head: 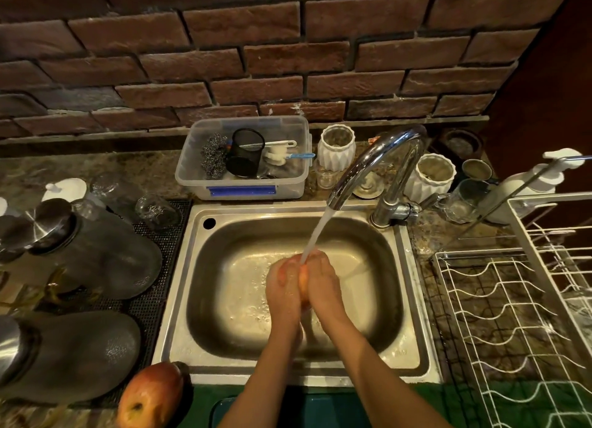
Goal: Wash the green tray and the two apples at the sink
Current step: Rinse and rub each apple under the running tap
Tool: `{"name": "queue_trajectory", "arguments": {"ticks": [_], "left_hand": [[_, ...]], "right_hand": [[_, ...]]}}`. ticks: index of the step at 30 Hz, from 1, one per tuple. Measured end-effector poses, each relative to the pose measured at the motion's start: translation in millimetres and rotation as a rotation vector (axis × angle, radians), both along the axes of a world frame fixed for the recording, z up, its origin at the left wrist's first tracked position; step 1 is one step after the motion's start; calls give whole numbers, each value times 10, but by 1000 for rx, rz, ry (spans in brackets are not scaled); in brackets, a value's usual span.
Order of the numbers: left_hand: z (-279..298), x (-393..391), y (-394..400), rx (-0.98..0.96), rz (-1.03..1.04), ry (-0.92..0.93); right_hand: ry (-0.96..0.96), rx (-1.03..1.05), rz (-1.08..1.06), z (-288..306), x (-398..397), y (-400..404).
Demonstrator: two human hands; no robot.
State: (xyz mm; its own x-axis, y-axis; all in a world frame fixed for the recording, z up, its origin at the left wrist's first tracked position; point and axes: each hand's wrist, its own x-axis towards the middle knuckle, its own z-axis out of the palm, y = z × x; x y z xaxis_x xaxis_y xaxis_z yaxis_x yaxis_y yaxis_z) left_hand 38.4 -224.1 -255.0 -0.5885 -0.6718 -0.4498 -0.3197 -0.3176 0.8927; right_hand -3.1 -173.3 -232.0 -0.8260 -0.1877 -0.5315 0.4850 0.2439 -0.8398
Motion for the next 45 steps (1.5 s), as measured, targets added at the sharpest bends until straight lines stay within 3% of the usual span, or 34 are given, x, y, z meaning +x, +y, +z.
{"name": "queue_trajectory", "arguments": {"ticks": [9,11,14,19,34,42,45], "left_hand": [[77,85,42,190,38,-52],[69,101,20,245,67,-67],[77,91,-19,268,78,-95],[106,82,-34,303,58,-78],[309,347,57,300,6,-24],[572,1089,-20,44,-173,16],[552,1488,-106,-178,-235,-65]], "right_hand": [[225,36,390,-130,403,821],[334,208,402,-232,550,1172],[504,621,344,-412,741,1628],[452,998,483,-655,956,1953],[581,1160,573,-808,1010,2012],[599,1123,537,-867,1019,2040],[625,1127,524,-872,1029,2039]]}}
